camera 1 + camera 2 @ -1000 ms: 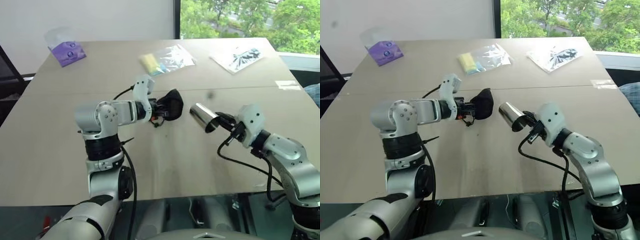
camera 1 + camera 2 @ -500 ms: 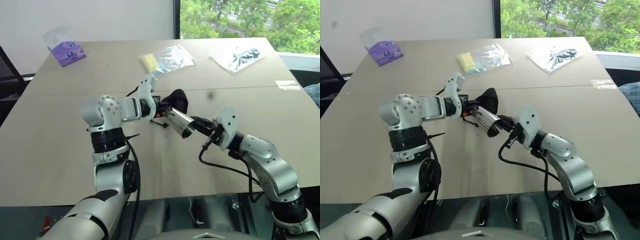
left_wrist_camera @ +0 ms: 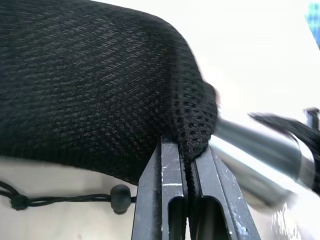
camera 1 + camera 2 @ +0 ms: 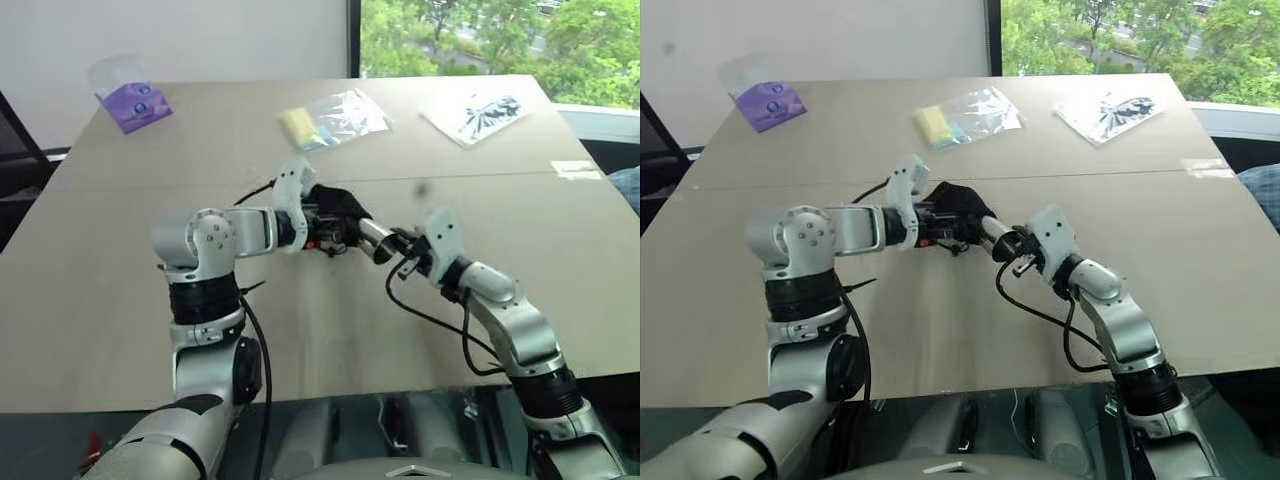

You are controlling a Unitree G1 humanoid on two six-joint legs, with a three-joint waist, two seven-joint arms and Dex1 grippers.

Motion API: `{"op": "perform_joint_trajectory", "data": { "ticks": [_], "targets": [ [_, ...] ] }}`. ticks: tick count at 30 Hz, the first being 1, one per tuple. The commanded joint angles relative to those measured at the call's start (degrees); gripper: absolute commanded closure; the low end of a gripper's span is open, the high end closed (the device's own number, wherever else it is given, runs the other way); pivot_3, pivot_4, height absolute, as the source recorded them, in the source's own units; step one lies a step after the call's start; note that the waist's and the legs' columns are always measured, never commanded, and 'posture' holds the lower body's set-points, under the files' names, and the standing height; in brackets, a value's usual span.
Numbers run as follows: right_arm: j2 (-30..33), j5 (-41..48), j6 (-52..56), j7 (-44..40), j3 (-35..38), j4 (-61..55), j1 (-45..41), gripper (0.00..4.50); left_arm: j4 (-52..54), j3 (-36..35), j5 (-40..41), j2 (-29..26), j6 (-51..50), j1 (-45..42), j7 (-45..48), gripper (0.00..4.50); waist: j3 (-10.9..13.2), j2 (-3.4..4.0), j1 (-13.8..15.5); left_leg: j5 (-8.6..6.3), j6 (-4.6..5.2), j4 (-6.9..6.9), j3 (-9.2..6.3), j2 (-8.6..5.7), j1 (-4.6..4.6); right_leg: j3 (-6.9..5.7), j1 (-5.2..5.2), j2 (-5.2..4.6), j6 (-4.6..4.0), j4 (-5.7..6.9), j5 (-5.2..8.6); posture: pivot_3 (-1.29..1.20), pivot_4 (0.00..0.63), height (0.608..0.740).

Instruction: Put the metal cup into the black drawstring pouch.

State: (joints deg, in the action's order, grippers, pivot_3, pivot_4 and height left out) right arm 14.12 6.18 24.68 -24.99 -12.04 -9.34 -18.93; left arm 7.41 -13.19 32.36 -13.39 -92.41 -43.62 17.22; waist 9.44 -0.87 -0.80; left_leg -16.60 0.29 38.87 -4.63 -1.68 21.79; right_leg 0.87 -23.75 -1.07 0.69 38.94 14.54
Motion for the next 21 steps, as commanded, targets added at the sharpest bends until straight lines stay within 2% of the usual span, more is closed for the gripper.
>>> {"op": "perform_joint_trajectory", "data": {
  "ticks": [1,5,10,16,19,21],
  "targets": [
    [0.1,-3.6,-2.6,1.6,-1.3,1.3,-1.7,4.43,3.7,0.9,2.1,-1.1,-0.1,0.3,-0.2,4.5,0.0,0.0,0.0,0.0,0.0,0.0,0.0,0.0,0.0,0.0,0.0,0.0,0.0,0.01,0.0,0.0,0.15,0.74],
    [-0.1,-6.9,-5.7,1.1,-4.4,2.7,-3.2,4.43,4.4,1.5,2.5,-1.4,-0.1,0.4,-0.8,4.5,0.0,0.0,-0.1,0.0,0.0,-0.01,0.0,0.0,-0.02,0.0,0.0,0.01,0.0,0.01,0.0,0.0,0.15,0.74],
    [-4.9,2.2,-3.4,-4.4,-2.4,0.8,-2.6,4.43,5.7,2.1,3.3,-2.0,-0.1,-0.4,-0.6,4.5,0.0,0.0,-0.1,0.0,0.0,-0.03,-0.01,0.01,-0.01,-0.01,-0.01,0.02,0.0,0.0,0.0,0.0,0.15,0.74],
    [-9.4,1.3,-0.7,-0.9,-1.3,7.3,-6.4,4.43,8.9,3.5,4.8,-2.3,-0.1,-0.1,-0.7,4.5,0.0,0.0,-0.1,0.0,0.0,-0.03,-0.01,0.0,-0.02,-0.01,0.0,0.01,0.0,0.0,0.0,0.0,0.15,0.74],
    [-15.2,5.7,2.6,3.3,4.2,11.5,-8.8,4.43,10.3,3.3,5.9,-2.6,-0.1,0.5,-0.9,4.5,0.0,0.01,-0.3,0.0,-0.01,-0.05,-0.01,0.01,-0.02,0.0,-0.02,0.02,-0.01,0.01,0.0,0.0,0.15,0.74],
    [-19.1,10.2,4.9,6.9,10.4,14.1,-10.6,4.43,10.8,2.7,6.6,-3.4,-0.1,0.9,-1.1,4.5,0.0,0.01,-0.2,0.01,-0.02,-0.13,-0.01,0.02,-0.02,0.01,-0.06,0.02,-0.02,0.0,0.0,0.0,0.15,0.74]
  ]
}}
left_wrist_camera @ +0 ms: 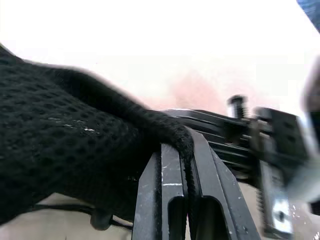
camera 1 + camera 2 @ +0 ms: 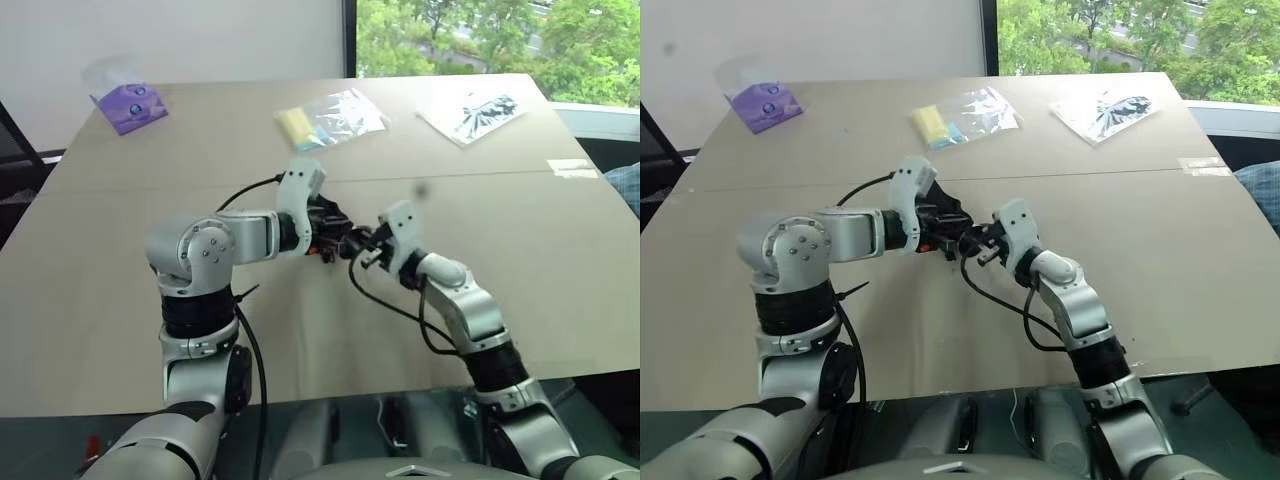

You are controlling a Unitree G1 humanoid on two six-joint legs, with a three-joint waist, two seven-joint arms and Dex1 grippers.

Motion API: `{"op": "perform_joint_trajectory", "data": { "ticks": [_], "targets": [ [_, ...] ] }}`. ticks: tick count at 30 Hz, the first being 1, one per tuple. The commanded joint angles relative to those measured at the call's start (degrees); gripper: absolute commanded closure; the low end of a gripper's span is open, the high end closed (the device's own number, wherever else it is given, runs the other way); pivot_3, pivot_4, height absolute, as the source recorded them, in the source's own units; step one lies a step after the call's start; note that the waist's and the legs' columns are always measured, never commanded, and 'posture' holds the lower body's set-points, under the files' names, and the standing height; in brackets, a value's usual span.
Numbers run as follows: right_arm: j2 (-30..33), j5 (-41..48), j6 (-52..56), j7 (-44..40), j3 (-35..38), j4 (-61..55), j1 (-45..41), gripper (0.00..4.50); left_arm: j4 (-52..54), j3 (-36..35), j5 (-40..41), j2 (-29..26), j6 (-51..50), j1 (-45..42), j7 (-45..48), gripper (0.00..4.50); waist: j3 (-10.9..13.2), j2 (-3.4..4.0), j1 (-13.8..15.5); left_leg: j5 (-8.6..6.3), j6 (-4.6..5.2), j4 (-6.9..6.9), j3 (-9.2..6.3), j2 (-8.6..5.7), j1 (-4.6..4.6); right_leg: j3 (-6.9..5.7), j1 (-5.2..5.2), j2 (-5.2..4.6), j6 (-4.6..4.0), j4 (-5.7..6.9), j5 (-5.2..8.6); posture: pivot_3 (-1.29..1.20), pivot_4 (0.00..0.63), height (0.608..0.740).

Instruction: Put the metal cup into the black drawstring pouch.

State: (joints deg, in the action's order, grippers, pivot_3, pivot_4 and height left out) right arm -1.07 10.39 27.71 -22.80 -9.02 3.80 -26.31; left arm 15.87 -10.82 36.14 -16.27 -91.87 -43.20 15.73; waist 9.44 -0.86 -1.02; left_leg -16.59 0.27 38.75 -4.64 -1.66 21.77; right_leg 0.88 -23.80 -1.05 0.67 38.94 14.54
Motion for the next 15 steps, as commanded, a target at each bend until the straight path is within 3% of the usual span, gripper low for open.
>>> {"op": "perform_joint_trajectory", "data": {
  "ticks": [1,4,11,13,15],
  "targets": [
    [-5.3,8.0,2.8,6.2,10.0,1.8,-3.9,4.43,2.5,0.1,3.1,-0.9,-0.6,0.7,0.3,4.5,0.0,0.0,0.0,0.0,0.0,0.0,-0.01,0.0,0.01,-0.01,0.0,0.0,0.0,-0.02,0.0,0.0,0.15,0.74],
    [-6.8,10.7,4.2,8.4,13.9,3.4,-5.6,4.43,2.5,-0.4,3.4,-0.9,-0.6,0.8,-0.2,4.5,0.0,0.02,0.2,0.0,0.0,-0.02,0.0,-0.03,0.04,0.01,-0.03,-0.03,0.0,-0.03,0.0,0.0,0.15,0.74],
    [6.4,-16.2,-19.5,3.2,-12.1,5.8,-6.2,4.43,2.1,-2.5,2.9,3.8,-0.6,-2.8,-1.4,4.5,0.0,0.02,-0.1,0.0,0.01,-0.06,0.05,-0.09,0.06,0.02,-0.1,-0.04,0.01,-0.04,0.0,0.0,0.15,0.74],
    [4.9,-14.4,-19.6,2.9,-11.5,6.8,-5.9,4.43,2.2,-2.7,3.0,4.6,-0.6,-3.5,-1.2,4.5,0.0,0.02,-0.6,0.01,-0.01,-0.08,0.06,-0.06,0.05,0.03,-0.1,-0.02,0.01,-0.03,0.0,0.0,0.15,0.74],
    [-0.8,-5.1,-13.7,3.7,-4.5,6.0,-5.9,4.43,2.1,-2.8,3.2,4.9,-0.6,-3.8,-1.2,4.5,0.0,0.02,-1.4,0.04,-0.07,-0.15,0.07,0.0,0.01,0.07,-0.11,0.02,0.0,0.0,0.0,0.0,0.15,0.74]
  ]
}}
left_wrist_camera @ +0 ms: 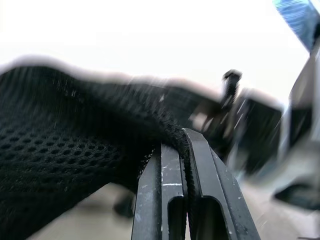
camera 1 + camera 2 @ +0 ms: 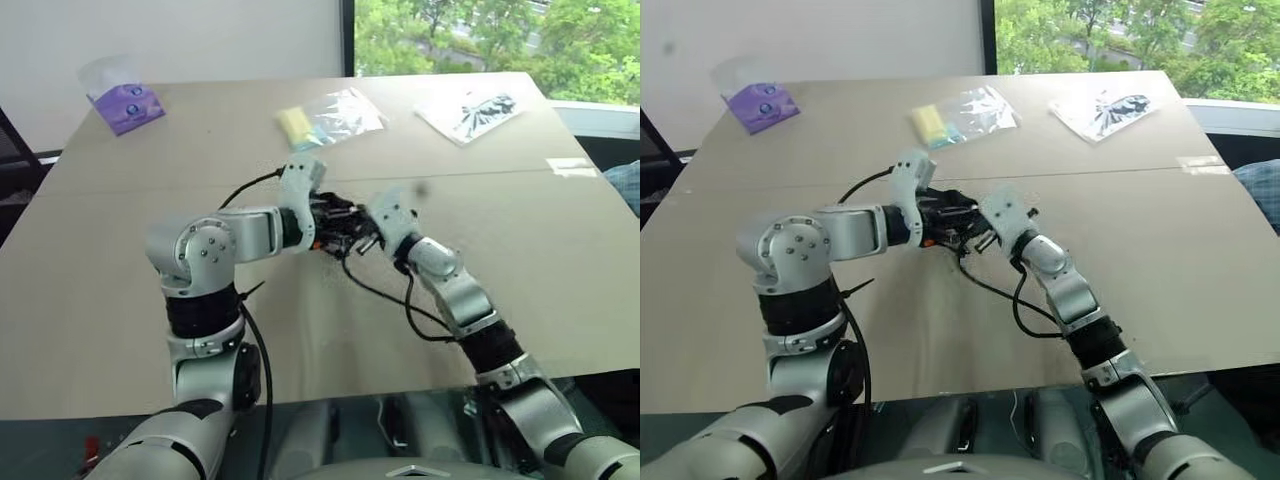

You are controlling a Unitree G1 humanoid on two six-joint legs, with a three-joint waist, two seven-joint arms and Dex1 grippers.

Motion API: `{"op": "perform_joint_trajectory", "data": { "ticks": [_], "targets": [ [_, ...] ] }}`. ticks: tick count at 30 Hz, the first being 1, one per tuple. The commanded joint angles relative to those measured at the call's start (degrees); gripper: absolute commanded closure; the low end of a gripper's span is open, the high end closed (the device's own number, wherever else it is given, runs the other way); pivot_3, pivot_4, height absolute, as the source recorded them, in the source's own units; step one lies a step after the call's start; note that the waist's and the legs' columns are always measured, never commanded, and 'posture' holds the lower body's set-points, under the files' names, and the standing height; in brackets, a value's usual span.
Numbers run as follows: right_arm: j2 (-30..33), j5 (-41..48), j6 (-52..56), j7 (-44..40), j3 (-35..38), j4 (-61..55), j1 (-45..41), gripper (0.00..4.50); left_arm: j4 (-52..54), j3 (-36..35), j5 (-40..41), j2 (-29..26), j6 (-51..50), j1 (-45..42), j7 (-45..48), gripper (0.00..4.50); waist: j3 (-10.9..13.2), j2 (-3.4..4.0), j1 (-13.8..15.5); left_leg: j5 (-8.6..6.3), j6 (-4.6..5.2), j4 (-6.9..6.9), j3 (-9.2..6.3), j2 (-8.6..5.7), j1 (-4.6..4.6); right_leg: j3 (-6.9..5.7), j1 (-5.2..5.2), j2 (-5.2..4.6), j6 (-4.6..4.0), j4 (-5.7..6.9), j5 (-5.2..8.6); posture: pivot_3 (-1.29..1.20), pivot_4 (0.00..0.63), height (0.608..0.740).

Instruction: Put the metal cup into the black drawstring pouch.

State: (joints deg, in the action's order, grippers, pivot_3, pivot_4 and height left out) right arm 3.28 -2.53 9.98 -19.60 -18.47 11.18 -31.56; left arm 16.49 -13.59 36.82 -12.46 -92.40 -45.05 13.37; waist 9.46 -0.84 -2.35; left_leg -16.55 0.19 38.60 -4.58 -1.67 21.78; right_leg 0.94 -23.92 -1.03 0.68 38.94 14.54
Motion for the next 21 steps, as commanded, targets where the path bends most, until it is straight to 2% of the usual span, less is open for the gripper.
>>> {"op": "perform_joint_trajectory", "data": {
  "ticks": [1,2,3,8,10,12,15,18,21],
  "targets": [
    [-8.2,14.4,8.6,1.4,10.1,-1.8,-1.5,4.43,1.6,0.0,2.8,1.2,-0.1,-1.8,1.1,4.5,0.0,0.0,-0.1,0.0,0.0,0.0,0.01,0.01,0.0,0.0,0.0,0.01,0.0,0.0,0.0,0.0,0.15,0.74],
    [-10.3,19.1,11.6,2.6,14.4,-1.4,-2.5,4.43,1.9,0.0,3.0,1.3,-0.1,-1.6,1.1,4.5,0.0,0.0,-0.1,0.0,-0.01,0.0,0.01,0.01,0.0,0.01,-0.01,0.01,0.0,0.01,0.0,0.0,0.15,0.74],
    [-10.5,19.6,11.8,3.3,15.7,-0.6,-3.3,4.43,2.3,0.0,3.1,1.6,-0.1,-1.5,1.1,4.5,0.0,0.0,0.0,0.0,-0.01,0.0,0.0,0.01,0.0,0.0,-0.01,0.01,0.0,0.01,0.0,0.0,0.15,0.74],
    [0.3,-4.3,-6.8,-0.7,-3.0,3.0,-4.4,4.43,1.6,-1.6,1.6,5.0,-0.1,-3.1,0.2,4.5,0.0,0.0,0.6,-0.01,0.03,0.01,-0.03,-0.12,0.08,-0.03,-0.02,-0.11,0.01,-0.09,-0.01,0.0,0.15,0.74],
    [1.4,-7.0,-10.7,-1.1,-5.6,4.4,-4.6,4.43,0.9,-2.4,1.5,6.0,-0.1,-3.9,0.4,4.5,0.0,0.0,0.3,-0.01,0.04,0.0,-0.01,-0.13,0.07,-0.01,-0.03,-0.11,0.02,-0.09,0.0,0.0,0.15,0.74],
    [-1.4,-3.0,-8.1,-0.3,-2.0,5.3,-4.6,4.43,1.0,-2.3,1.5,6.1,0.0,-4.1,0.8,4.5,0.0,-0.01,-0.2,0.01,0.0,-0.08,0.01,-0.04,0.05,0.0,-0.07,-0.02,0.01,-0.06,0.0,0.0,0.15,0.74],
    [-9.7,13.8,4.4,0.8,11.1,3.6,-5.5,4.43,1.1,-2.9,1.7,6.4,-0.1,-4.0,1.2,4.5,0.0,0.0,-0.3,0.07,-0.11,-0.17,0.05,0.1,0.04,0.05,-0.16,0.07,-0.01,0.01,-0.01,0.0,0.15,0.74],
    [-13.8,27.6,14.6,-0.5,20.1,-0.1,-6.7,4.43,1.0,-4.0,1.6,6.1,0.0,-2.9,1.3,4.5,0.0,0.0,0.3,0.08,-0.12,-0.18,0.01,0.12,0.06,0.0,-0.15,0.06,-0.04,-0.01,-0.03,0.0,0.15,0.74],
    [-12.4,28.8,16.4,-2.3,18.7,-2.4,-5.6,4.43,0.9,-6.0,1.5,6.7,-0.1,-1.9,1.2,4.5,0.0,0.0,0.5,0.04,-0.04,-0.1,-0.04,-0.06,0.15,-0.03,-0.14,-0.1,-0.03,-0.07,-0.03,0.0,0.15,0.74]
  ]
}}
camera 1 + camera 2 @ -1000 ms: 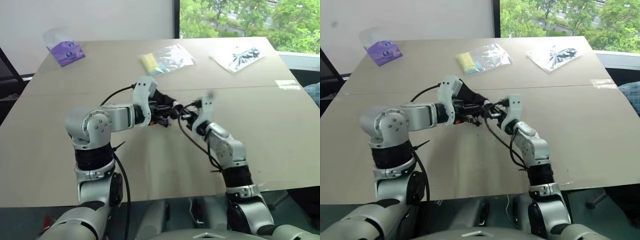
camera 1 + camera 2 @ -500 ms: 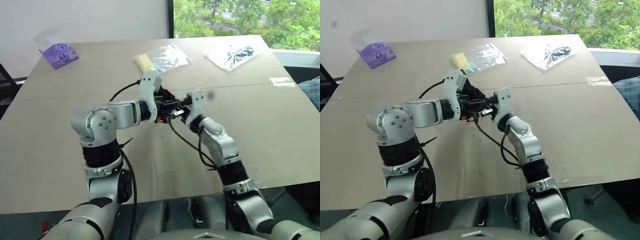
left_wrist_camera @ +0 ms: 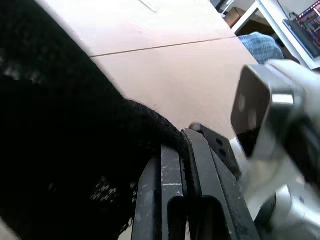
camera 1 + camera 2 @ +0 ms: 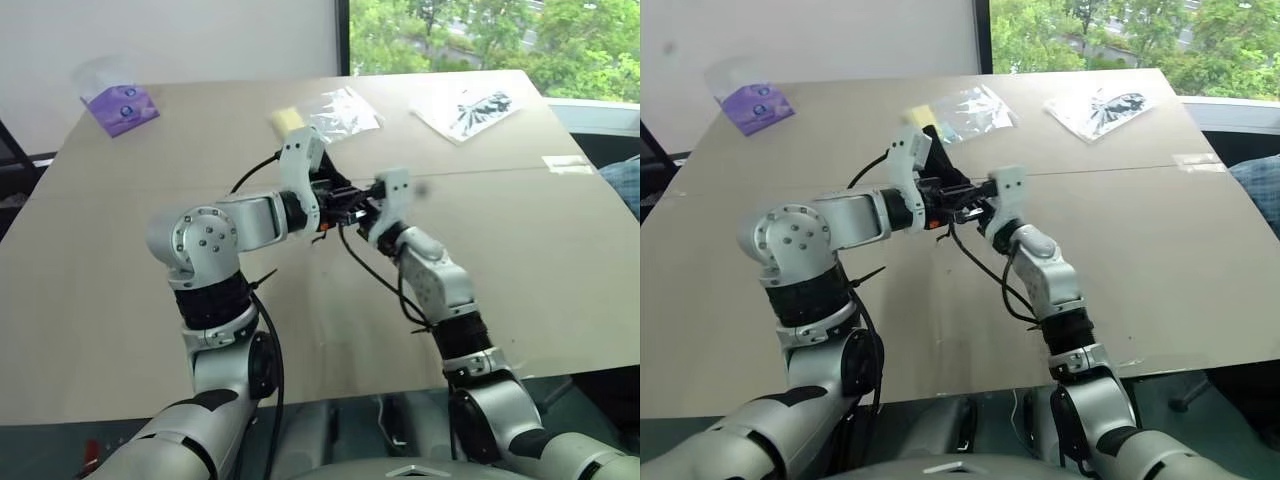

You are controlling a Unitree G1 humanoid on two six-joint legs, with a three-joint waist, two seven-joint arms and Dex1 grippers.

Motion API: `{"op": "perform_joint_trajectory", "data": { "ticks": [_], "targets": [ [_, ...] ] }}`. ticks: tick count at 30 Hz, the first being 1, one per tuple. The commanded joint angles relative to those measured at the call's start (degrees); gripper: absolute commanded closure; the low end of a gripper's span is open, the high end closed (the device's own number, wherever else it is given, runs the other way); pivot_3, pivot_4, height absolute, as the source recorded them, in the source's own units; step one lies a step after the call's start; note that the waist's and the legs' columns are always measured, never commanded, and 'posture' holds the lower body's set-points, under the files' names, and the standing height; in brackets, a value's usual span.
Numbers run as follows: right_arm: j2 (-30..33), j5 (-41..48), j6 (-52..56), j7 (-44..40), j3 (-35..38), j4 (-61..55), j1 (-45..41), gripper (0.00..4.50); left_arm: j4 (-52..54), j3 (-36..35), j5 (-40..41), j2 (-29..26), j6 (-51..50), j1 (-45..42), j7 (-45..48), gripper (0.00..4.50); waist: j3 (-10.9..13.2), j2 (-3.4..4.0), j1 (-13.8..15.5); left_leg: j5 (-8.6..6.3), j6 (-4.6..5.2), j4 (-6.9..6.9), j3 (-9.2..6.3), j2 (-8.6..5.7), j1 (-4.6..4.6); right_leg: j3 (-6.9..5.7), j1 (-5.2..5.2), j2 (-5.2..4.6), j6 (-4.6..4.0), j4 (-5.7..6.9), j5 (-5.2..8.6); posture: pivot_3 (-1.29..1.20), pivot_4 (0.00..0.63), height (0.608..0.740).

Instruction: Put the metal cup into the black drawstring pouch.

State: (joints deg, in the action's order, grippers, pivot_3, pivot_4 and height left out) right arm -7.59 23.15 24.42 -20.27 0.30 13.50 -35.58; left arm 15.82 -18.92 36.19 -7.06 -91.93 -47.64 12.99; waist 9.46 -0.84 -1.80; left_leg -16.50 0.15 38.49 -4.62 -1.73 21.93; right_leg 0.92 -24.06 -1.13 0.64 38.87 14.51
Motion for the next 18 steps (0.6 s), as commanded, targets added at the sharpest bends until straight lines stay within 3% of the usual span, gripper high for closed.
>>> {"op": "perform_joint_trajectory", "data": {
  "ticks": [1,6,8,9,10,12,14,16,18],
  "targets": [
    [0.0,-0.2,0.5,-2.0,-2.8,-4.6,-1.2,4.43,1.4,-1.2,2.1,1.7,-0.6,0.7,1.5,4.5,0.0,0.0,-0.2,-0.01,0.02,0.0,0.03,-0.02,0.0,0.02,0.0,-0.01,0.0,-0.01,0.0,0.0,0.15,0.74],
    [10.4,-27.6,-19.3,-1.1,-23.6,1.4,-1.7,4.43,-0.3,-4.6,1.8,6.6,-0.6,-2.9,-0.1,4.5,0.0,0.0,-0.4,0.0,0.01,-0.07,0.05,0.0,-0.05,0.02,-0.03,0.06,0.01,0.02,0.01,0.0,0.15,0.74],
    [10.7,-30.8,-22.9,-0.1,-25.3,4.4,-2.1,4.43,-1.3,-6.9,2.1,8.3,-0.6,-4.1,-1.2,4.5,0.0,0.0,-0.7,0.0,0.0,-0.06,0.11,0.0,-0.06,0.06,-0.03,0.06,0.01,0.03,0.01,0.0,0.15,0.74],
    [9.3,-29.1,-22.5,-0.3,-23.8,4.9,-1.9,4.43,-1.7,-7.9,2.2,8.5,-0.6,-4.4,-1.6,4.5,0.0,-0.01,-0.7,0.0,0.0,-0.06,0.15,0.02,-0.08,0.1,-0.03,0.08,0.01,0.04,0.01,0.0,0.15,0.74],
    [3.1,-17.5,-15.4,1.8,-15.4,2.7,-2.2,4.43,-1.9,-8.4,2.7,8.0,-0.6,-3.9,-1.8,4.5,0.0,-0.03,-0.8,0.0,0.0,-0.06,0.15,0.04,-0.08,0.1,-0.03,0.08,0.01,0.03,0.01,0.0,0.15,0.74],
    [-4.4,-2.8,-6.1,4.1,-4.3,-0.1,-3.2,4.43,-1.6,-8.9,3.4,7.2,-0.6,-3.0,-2.3,4.5,0.0,-0.07,-0.9,0.01,-0.03,-0.08,0.15,0.18,-0.05,0.1,-0.08,0.17,0.0,0.03,0.0,0.0,0.15,0.74],
    [-3.7,-2.2,-4.1,2.2,-3.4,-0.6,-4.0,4.43,-0.9,-9.3,4.3,7.2,-0.6,-2.1,-2.7,4.5,0.0,0.02,-0.2,0.02,-0.08,-0.09,0.08,0.25,0.08,0.03,-0.2,0.16,-0.08,0.07,-0.04,0.0,0.15,0.74],
    [5.3,-19.7,-14.3,-1.6,-18.8,1.6,-4.1,4.43,-0.6,-10.3,4.3,8.9,-0.6,-2.0,-4.0,4.5,0.0,0.0,0.2,0.02,-0.06,-0.07,0.04,0.14,0.06,-0.03,-0.1,0.09,-0.07,-0.04,-0.04,0.0,0.15,0.74],
    [10.8,-30.6,-23.6,-4.5,-28.9,4.0,-3.7,4.43,-0.6,-11.1,3.8,10.6,-0.6,-2.7,-5.0,4.5,0.0,-0.02,0.2,0.01,0.0,-0.02,0.09,-0.05,0.06,0.04,-0.11,-0.02,-0.03,-0.05,-0.04,0.0,0.15,0.74]
  ]
}}
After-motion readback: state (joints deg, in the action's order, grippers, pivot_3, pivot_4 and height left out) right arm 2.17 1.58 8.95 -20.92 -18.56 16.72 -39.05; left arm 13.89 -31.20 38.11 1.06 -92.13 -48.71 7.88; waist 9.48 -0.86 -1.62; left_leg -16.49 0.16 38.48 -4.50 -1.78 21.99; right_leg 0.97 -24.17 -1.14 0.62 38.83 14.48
